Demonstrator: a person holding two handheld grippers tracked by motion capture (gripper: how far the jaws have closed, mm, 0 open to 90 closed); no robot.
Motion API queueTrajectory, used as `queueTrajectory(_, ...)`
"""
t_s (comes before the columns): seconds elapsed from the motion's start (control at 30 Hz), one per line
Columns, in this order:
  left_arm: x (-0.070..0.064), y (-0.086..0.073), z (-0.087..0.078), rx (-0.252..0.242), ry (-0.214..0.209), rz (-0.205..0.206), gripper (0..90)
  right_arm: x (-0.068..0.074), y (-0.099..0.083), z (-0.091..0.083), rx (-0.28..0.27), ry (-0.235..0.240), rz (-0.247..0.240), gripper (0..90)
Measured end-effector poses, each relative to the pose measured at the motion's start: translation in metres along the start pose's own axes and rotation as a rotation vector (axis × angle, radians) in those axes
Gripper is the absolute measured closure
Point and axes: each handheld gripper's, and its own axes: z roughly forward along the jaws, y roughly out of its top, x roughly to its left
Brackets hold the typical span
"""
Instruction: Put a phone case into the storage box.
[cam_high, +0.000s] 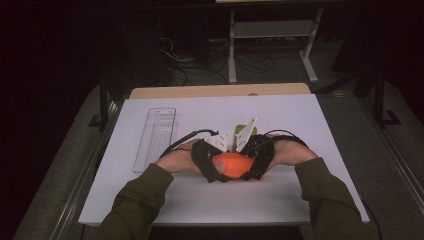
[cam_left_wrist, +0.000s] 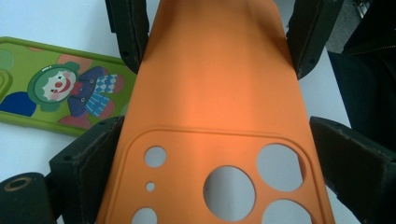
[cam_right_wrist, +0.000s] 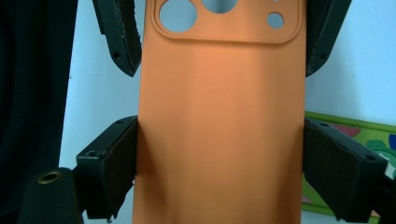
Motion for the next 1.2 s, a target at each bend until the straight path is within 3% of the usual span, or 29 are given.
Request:
queueTrajectory(0.13, 0.001, 0.000, -0.001, -0.004, -0.007, 0.003, 13.0, 0.000, 0.000, 0.000, 0.001, 0.004, -0.001, 15.2)
queueTrajectory(0.4, 0.001, 0.000, 0.000, 0.008, -0.013, 0.014, 14.8, 0.001, 0.000, 0.001, 0.007, 0.011, -0.004, 15.2)
queueTrajectory(0.53, 0.001, -0.001, 0.002, 0.009, -0.030, -0.009, 15.9, 0.001, 0.000, 0.002, 0.011, 0.018, -0.004, 15.1)
queueTrajectory(0.6, 0.002, 0.000, 0.001, 0.031, -0.022, 0.017, 16.0, 0.001, 0.000, 0.003, 0.011, 0.020, 0.001, 15.0)
queueTrajectory(0.73, 0.001, 0.000, 0.001, 0.016, -0.032, 0.002, 16.1, 0.001, -0.001, 0.003, 0.007, 0.030, 0.008, 14.8)
queueTrajectory(0.87, -0.002, 0.000, 0.002, 0.042, -0.020, 0.009, 16.2, 0.000, -0.004, 0.002, 0.001, 0.051, 0.041, 11.9)
queueTrajectory(1.07, -0.001, -0.003, -0.001, 0.035, -0.005, -0.011, 16.1, -0.002, -0.014, -0.012, -0.039, 0.011, 0.085, 9.3)
queueTrajectory(1.17, 0.000, -0.004, -0.006, 0.038, 0.006, -0.011, 16.1, -0.001, -0.022, -0.019, -0.071, 0.002, 0.135, 8.7)
queueTrajectory(1.2, -0.001, -0.004, -0.006, 0.027, 0.012, -0.029, 16.1, -0.002, -0.024, -0.021, -0.081, 0.001, 0.150, 8.5)
